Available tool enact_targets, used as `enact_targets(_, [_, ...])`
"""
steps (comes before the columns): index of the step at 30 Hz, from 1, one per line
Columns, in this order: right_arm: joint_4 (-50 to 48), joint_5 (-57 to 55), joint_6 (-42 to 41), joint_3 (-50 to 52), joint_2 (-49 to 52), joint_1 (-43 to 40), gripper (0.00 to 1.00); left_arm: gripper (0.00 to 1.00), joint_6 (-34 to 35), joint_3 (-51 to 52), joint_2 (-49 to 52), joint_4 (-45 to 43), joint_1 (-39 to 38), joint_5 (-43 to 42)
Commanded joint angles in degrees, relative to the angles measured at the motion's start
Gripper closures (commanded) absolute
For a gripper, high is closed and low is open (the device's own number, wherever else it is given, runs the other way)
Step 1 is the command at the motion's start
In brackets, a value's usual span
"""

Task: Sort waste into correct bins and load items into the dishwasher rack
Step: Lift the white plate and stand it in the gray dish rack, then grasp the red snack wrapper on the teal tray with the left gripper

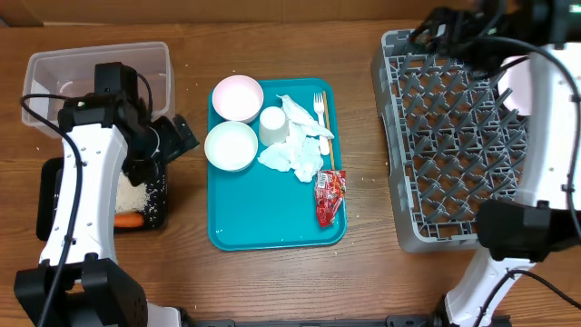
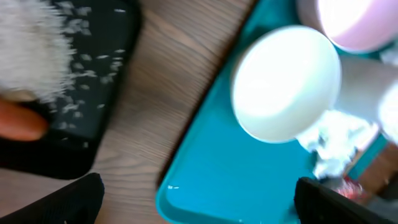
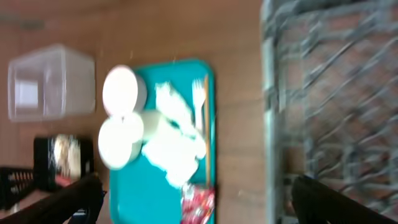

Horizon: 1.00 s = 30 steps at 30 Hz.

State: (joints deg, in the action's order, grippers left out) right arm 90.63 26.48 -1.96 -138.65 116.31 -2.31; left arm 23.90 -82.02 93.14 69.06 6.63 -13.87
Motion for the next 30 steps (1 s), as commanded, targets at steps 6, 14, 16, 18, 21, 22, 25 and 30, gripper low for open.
enact_targets(6, [-7.1,-14.4,-10.1,2.1,0.8,1.4,0.00,0.00,-13.2,-0.1,0.4,-0.4,-13.9,-18.6])
enact_targets(14, [-10.6,-15.1,-13.1,2.1,0.8,-11.0,0.00,0.00,2.1,-0.1,6.0,-13.7,-40.6,-3.3])
enact_targets(16, [-10.6,-15.1,-13.1,2.1,0.8,-11.8,0.00,0.03,3.2,-0.1,9.7,-16.4,-43.2,-2.4])
enact_targets(18, [-10.6,-15.1,-13.1,2.1,0.8,-12.0,0.00,0.11,5.7,-0.1,13.4,-17.1,-44.0,-2.3])
enact_targets(21, [-10.6,-15.1,-13.1,2.1,0.8,-12.0,0.00,0.18,8.1,-0.1,17.8,-17.3,-44.1,-2.3])
enact_targets(22, [-10.6,-15.1,-13.1,2.1,0.8,-12.0,0.00,0.21,8.5,-0.1,19.1,-17.5,-44.1,-2.3])
enact_targets(25, [-10.6,-15.1,-13.1,2.1,0.8,-12.0,0.00,0.26,8.5,-0.1,21.7,-17.9,-44.2,-2.2])
enact_targets(30, [-10.6,-15.1,-13.1,2.1,0.8,-12.0,0.00,0.28,8.5,-0.1,23.6,-18.4,-44.5,0.1])
